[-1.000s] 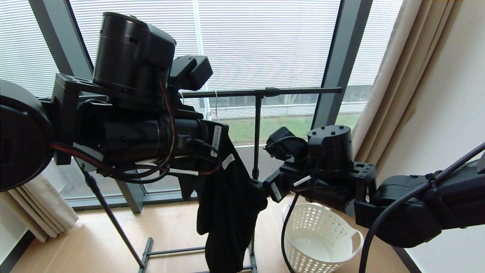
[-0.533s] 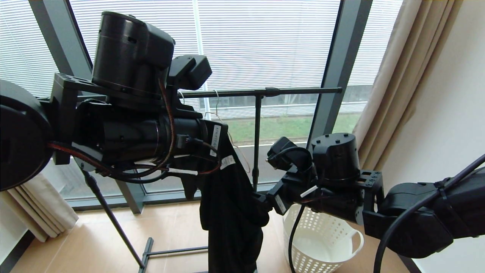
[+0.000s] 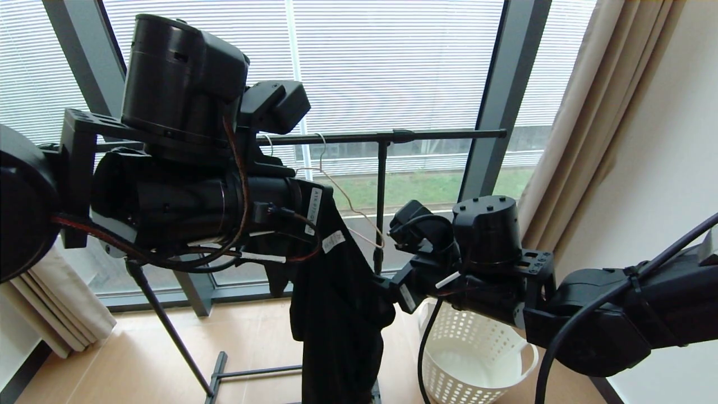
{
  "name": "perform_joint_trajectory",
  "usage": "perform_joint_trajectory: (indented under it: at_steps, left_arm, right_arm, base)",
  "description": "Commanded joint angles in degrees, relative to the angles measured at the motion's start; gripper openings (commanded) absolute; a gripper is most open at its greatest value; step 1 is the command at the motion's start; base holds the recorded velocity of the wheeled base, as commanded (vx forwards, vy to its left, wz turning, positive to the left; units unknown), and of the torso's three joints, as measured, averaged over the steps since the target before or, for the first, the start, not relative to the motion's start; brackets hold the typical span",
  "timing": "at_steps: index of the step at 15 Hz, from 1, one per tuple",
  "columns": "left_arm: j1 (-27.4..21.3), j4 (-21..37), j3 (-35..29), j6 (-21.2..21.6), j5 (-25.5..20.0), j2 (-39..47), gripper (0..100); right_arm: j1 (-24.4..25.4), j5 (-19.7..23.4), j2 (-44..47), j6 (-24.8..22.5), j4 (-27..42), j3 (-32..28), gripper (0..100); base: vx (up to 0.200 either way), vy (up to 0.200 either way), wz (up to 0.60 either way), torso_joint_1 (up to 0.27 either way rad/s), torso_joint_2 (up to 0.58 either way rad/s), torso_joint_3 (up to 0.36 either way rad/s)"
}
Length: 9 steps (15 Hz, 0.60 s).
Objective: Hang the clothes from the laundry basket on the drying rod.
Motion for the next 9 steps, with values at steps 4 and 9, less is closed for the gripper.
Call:
perform_joint_trajectory:
  at_steps: [4,9]
  left_arm:
    - [0.0,-0.01,3.0,0.03,-0.34,-1.95,0]
    - [0.79,-3.08,11.26,0.12,-2.72,-2.21,100]
  right_arm:
    - [-1.33,-0.46,-0.47,3.13,-0.03,-0.19,0]
    - [-2.38,-7.75,-5.74,11.66,-0.03,0.08,0]
  base:
    - [0.0,0.0,0.0,0.0,0.0,0.0]
    - [0.0,0.0,0.0,0.0,0.0,0.0]
